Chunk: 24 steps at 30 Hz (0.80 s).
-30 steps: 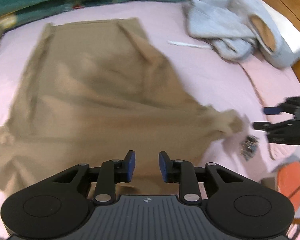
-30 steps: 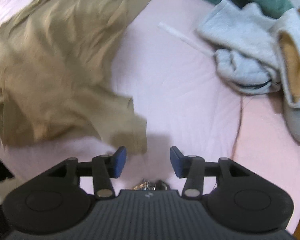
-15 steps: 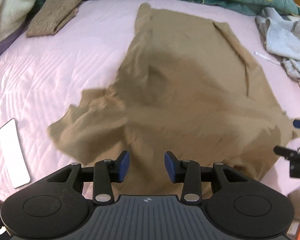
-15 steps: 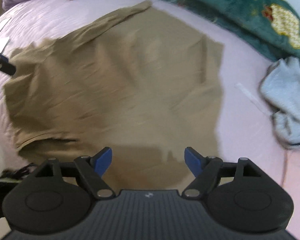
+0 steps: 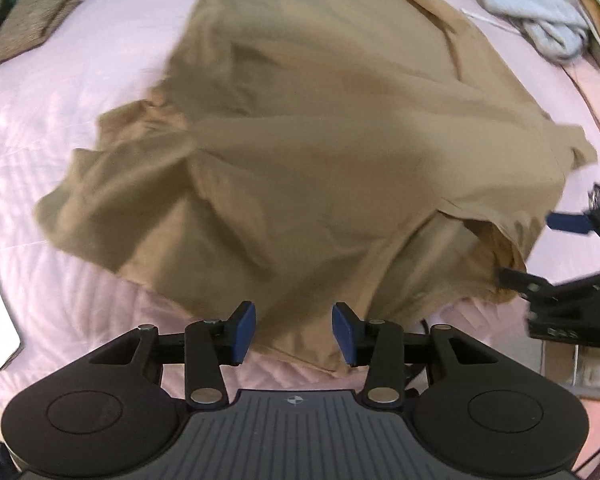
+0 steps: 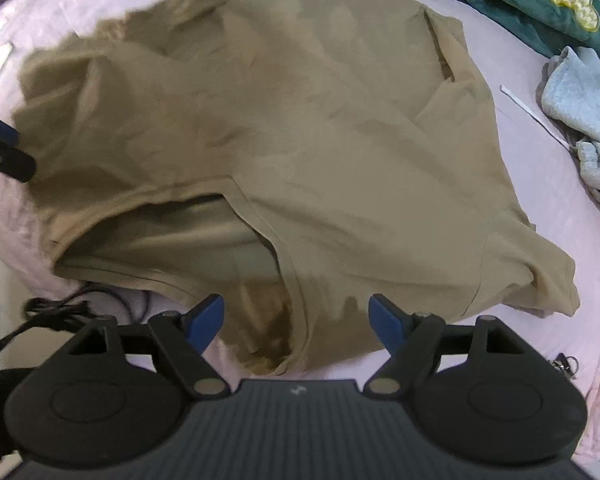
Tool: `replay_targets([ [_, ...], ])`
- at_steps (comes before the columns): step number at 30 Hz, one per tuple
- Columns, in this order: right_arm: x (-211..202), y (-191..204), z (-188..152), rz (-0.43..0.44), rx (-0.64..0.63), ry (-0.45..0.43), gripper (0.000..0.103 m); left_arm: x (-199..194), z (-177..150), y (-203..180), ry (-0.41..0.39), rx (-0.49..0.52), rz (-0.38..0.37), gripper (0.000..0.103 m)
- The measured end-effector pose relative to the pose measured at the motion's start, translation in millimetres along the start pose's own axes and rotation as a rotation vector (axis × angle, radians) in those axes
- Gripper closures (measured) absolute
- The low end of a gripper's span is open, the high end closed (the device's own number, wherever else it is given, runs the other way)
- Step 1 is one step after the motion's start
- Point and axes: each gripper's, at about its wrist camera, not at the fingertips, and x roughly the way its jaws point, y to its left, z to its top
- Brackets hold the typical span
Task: Fold clothes
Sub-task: 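Release the edge and move both grippers over the spread t-shirt, then grasp the t-shirt body with both grippers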
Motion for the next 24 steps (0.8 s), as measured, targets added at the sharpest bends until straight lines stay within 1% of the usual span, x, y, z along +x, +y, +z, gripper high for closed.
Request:
replay_targets([
  [2,12,4,-3,0.019,-0.02,0.02,0.029,9,-5,-9,0.006,0.02,-0.009,0.058],
  [3,19,4,-5,0.032,-0.025,0.039,0.045,13,-7,-13,0.007,0.029,-0.013,0.058],
  [4,24,4,-6,0.031,-0.028,0.052,0.078,16,-10,-17,0.008,0.038,-0.017,0.058],
  [5,29,3,-8,0.025,-0.031,0.065,0.091,19,-13,-20,0.009,0.04,-0.023,0.058],
  [6,30,0,-9,0.027,-0.026,0.065,0.099,23,-15,-23,0.011,0.043,-0.03,0.058],
  [8,31,-4,-11,0.037,-0.012,0.059,0.099,27,-20,-29,0.013,0.047,-0.04,0.058],
  [10,28,-5,-12,0.044,-0.021,0.049,0.097,27,-26,-32,0.008,0.041,-0.066,0.058],
  [11,27,-5,-12,0.048,-0.023,0.042,0.095,27,-29,-35,0.005,0.041,-0.066,0.058],
  [14,26,-3,-15,0.05,-0.042,0.035,0.094,36,-36,-41,0.015,0.064,-0.029,0.058],
  [16,30,-2,-17,0.058,-0.057,0.038,0.092,47,-36,-41,0.031,0.05,-0.003,0.058],
  [19,33,1,-19,0.066,-0.101,0.026,0.092,61,-36,-38,0.043,0.035,0.037,0.059],
  [20,33,0,-20,0.07,-0.11,0.022,0.093,63,-37,-37,0.044,0.022,0.036,0.063],
  [21,32,-1,-20,0.071,-0.11,0.023,0.097,62,-38,-35,0.034,0.007,0.029,0.067],
  [22,31,-3,-22,0.073,-0.108,0.022,0.102,60,-39,-35,0.029,0.001,0.022,0.091],
  [23,30,-5,-23,0.075,-0.105,0.021,0.102,58,-39,-35,0.028,0.0,0.016,0.099],
  [24,27,-7,-25,0.075,-0.102,0.021,0.102,56,-40,-35,0.028,0.016,0.004,0.101],
])
